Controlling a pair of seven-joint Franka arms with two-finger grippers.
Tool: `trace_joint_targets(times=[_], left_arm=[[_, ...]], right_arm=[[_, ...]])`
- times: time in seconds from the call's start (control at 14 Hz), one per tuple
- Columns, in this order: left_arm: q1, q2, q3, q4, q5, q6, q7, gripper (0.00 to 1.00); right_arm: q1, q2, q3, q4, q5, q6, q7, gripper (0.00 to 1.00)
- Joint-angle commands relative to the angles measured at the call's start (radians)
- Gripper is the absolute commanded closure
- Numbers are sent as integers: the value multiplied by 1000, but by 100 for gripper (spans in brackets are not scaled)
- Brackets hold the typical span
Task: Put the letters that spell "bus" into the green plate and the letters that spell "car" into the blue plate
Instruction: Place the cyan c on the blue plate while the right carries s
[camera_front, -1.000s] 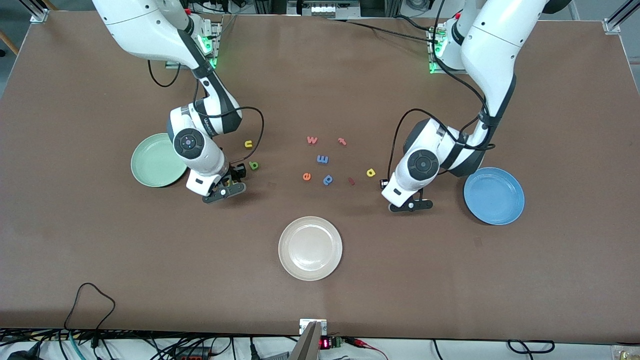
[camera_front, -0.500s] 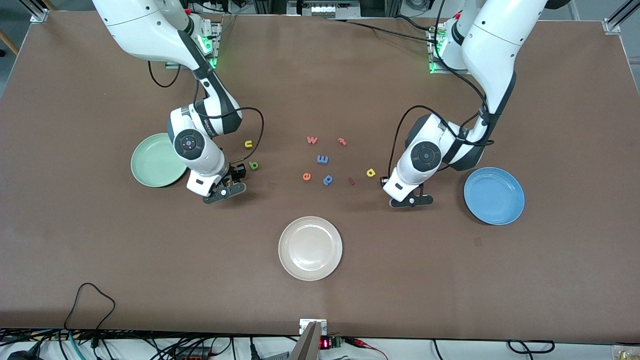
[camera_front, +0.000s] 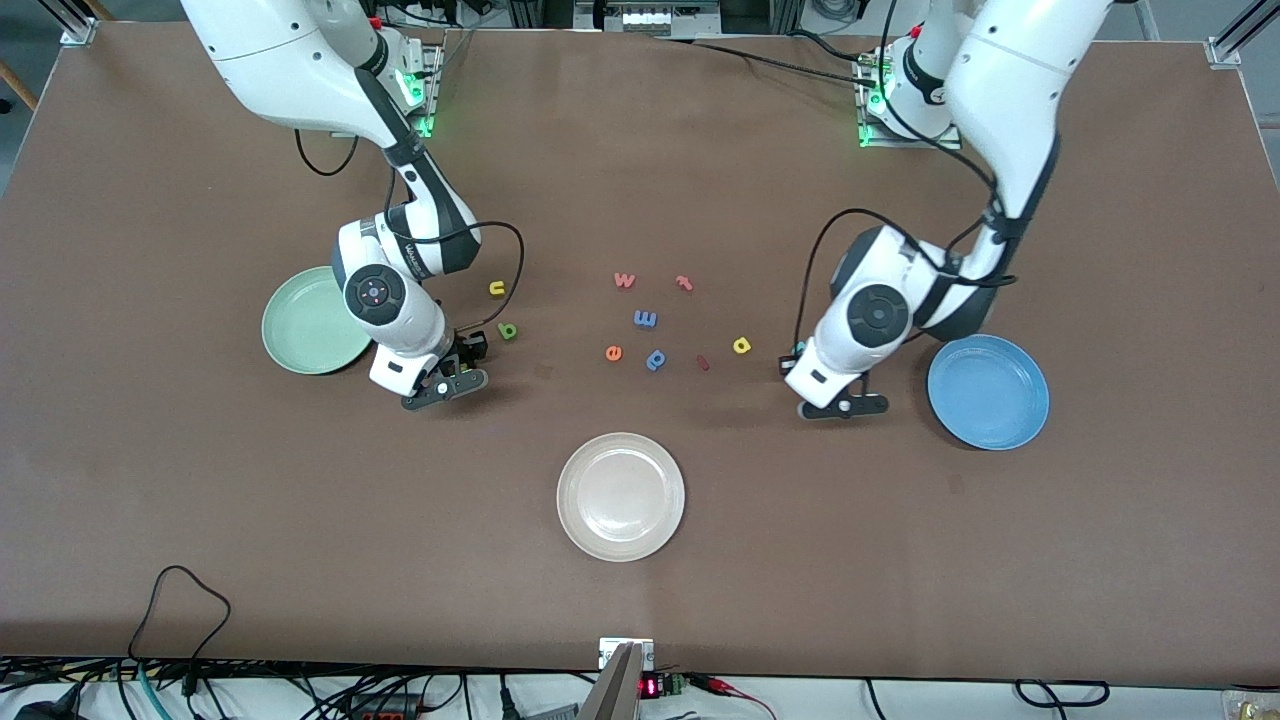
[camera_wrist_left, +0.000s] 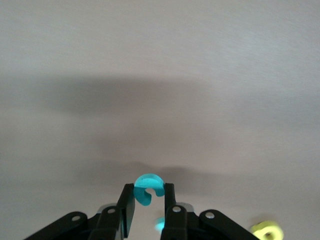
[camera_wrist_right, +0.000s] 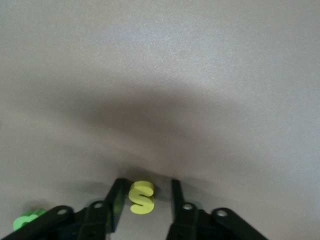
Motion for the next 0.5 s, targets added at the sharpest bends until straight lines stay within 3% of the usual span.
trace_joint_targets(times=[0.0,0.14,0.29,0.43], left_arm=[[95,-48,1,13,21,-113,131,90],[190,-52,4,13,24,-128,263,90],[291,-51,7,13,122,-124,379,90],[328,-34,7,6,168,-104,400,90]], right_arm=[[-8,8,6,3,0,8,-12,65],[-8,8,6,3,0,8,-12,75],[-8,8,6,3,0,8,-11,87],[-10,8,6,3,0,8,-11,96]])
